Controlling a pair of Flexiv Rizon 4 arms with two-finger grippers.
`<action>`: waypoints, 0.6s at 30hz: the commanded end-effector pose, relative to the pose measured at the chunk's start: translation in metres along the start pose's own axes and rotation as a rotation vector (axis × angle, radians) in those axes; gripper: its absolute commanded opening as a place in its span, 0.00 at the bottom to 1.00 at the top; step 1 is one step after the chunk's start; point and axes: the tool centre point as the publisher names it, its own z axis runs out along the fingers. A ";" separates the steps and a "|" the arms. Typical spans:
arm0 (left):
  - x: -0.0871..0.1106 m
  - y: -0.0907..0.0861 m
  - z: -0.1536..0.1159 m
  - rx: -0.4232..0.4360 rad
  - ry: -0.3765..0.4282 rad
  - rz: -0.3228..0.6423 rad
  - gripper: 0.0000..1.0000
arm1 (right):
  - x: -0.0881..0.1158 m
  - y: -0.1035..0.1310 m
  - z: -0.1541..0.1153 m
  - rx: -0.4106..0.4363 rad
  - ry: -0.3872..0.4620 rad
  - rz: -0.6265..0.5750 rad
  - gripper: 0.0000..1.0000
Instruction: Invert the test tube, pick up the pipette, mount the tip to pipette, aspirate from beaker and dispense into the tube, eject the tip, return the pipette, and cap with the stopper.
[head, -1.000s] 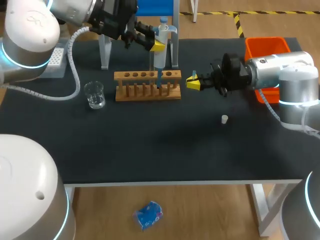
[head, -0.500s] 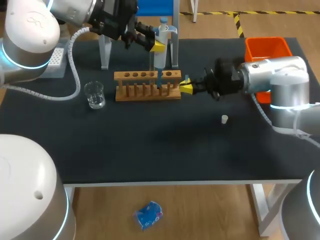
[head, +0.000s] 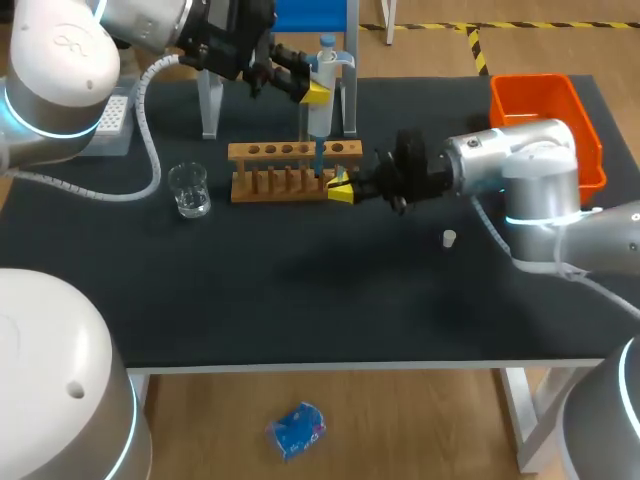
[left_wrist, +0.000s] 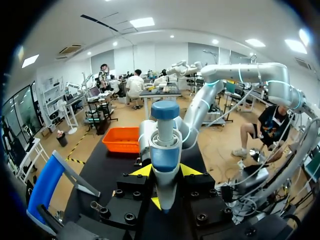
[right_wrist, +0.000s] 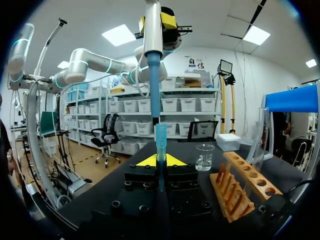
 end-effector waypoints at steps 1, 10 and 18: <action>0.000 -0.001 -0.002 -0.004 0.003 -0.001 0.00 | -0.004 -0.010 0.007 -0.005 0.005 -0.001 0.00; 0.000 -0.001 -0.002 -0.004 0.003 -0.001 0.00 | -0.004 -0.011 0.005 0.012 0.006 0.004 0.00; 0.000 -0.001 -0.002 -0.004 0.003 -0.001 0.00 | -0.004 -0.011 0.005 0.012 0.006 0.004 0.00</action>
